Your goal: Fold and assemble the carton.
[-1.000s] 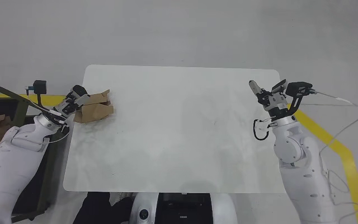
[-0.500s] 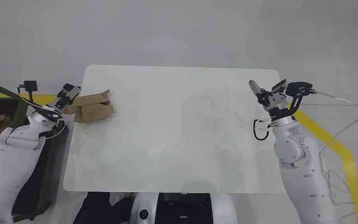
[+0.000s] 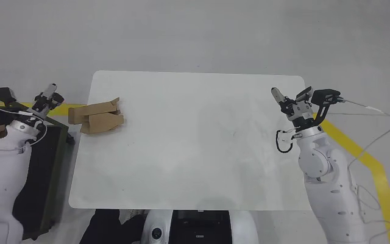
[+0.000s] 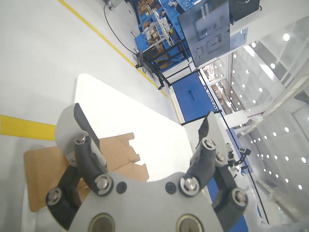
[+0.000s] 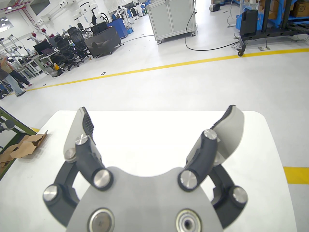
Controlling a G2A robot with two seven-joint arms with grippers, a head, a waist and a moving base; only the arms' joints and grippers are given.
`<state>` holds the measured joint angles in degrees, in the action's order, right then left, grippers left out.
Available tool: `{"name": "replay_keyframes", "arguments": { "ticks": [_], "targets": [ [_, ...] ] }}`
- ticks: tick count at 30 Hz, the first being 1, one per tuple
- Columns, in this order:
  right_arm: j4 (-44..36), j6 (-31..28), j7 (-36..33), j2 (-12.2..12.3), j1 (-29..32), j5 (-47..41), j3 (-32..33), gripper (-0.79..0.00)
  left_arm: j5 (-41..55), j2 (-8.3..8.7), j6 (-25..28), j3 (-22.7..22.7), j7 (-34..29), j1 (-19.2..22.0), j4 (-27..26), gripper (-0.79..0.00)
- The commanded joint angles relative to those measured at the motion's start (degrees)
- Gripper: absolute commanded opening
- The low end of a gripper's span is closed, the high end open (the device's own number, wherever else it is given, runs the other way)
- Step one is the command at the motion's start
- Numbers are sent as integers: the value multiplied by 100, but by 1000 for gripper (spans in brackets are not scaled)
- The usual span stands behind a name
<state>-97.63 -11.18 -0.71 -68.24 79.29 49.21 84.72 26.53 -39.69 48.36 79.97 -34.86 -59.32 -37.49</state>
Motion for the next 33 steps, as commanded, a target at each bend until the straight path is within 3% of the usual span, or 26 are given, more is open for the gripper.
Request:
{"name": "replay_keyframes", "arguments": {
  "ticks": [1, 12, 26, 33],
  "targets": [
    [0, 0, 0, 0, 0, 0, 0, 0, -23, -26, -34, -10, -19, 132, 283, 0],
    [0, 0, 0, 0, 0, 0, 0, 0, -601, -245, -558, -339, 78, 719, 1446, 0],
    [0, 0, 0, 0, 0, 0, 0, 0, 54, -703, -871, -555, -1267, 1177, 2134, 0],
    [0, 0, 0, 0, 0, 0, 0, 0, -159, -746, -879, -594, -1084, 1323, 2458, 0]
  ]
}}
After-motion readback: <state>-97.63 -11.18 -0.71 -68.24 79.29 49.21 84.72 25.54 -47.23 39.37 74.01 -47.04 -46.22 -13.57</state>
